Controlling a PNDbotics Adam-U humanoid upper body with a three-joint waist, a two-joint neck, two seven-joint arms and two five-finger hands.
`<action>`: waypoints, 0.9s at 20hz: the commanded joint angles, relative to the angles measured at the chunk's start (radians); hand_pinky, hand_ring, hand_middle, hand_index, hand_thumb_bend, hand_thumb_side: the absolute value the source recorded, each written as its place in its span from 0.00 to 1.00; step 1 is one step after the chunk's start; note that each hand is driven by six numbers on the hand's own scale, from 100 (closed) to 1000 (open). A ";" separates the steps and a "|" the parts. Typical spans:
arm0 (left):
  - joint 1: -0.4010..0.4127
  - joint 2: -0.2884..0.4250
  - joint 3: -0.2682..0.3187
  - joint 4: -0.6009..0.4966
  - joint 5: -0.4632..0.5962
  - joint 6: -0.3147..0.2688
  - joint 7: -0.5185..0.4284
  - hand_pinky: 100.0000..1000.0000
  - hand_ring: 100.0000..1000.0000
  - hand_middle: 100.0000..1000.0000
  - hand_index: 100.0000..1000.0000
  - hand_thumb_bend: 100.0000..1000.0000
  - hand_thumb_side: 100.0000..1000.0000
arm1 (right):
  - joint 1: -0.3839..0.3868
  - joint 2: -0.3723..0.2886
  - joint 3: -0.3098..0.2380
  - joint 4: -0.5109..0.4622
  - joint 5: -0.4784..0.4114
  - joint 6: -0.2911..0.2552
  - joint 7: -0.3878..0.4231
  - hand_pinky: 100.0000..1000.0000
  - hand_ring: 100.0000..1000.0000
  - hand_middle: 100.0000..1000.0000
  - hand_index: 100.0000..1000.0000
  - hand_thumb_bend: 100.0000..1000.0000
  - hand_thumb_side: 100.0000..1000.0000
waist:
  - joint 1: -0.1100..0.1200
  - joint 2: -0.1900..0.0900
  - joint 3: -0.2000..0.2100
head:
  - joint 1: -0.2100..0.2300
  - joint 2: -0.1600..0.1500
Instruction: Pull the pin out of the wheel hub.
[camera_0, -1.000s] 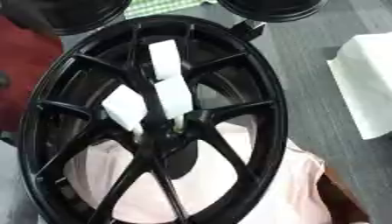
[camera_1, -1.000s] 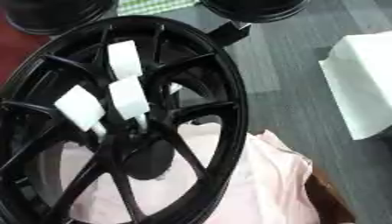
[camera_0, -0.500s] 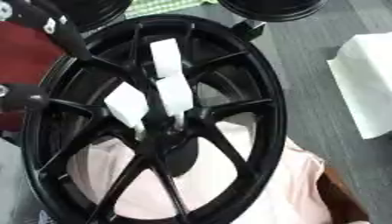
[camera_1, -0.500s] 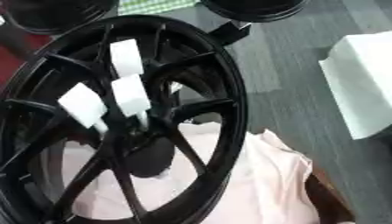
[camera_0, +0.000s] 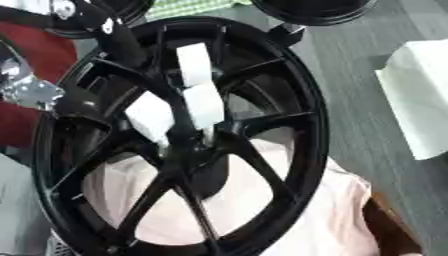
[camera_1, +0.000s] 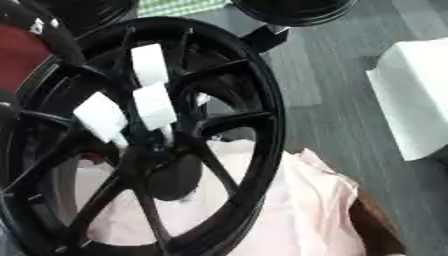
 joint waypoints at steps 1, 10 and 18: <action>-0.035 -0.006 -0.010 0.024 0.037 0.022 0.000 0.80 0.80 0.75 0.87 0.41 0.60 | -0.009 -0.019 -0.006 -0.002 -0.005 -0.003 0.002 0.88 0.72 0.63 0.73 0.00 0.71 | -0.006 -0.027 -0.001 | 0.005 0.002; -0.063 -0.044 -0.082 0.053 -0.007 0.033 0.000 0.83 0.82 0.72 0.83 0.55 0.43 | -0.013 -0.011 -0.004 0.002 -0.013 -0.005 0.000 0.88 0.71 0.62 0.73 0.00 0.71 | -0.003 -0.027 -0.006 | 0.008 0.003; -0.079 -0.080 -0.115 0.096 -0.080 0.021 0.000 0.82 0.82 0.71 0.83 0.58 0.35 | -0.017 -0.005 -0.005 0.001 -0.019 -0.010 -0.005 0.88 0.71 0.62 0.73 0.00 0.75 | -0.002 -0.025 -0.011 | 0.000 -0.002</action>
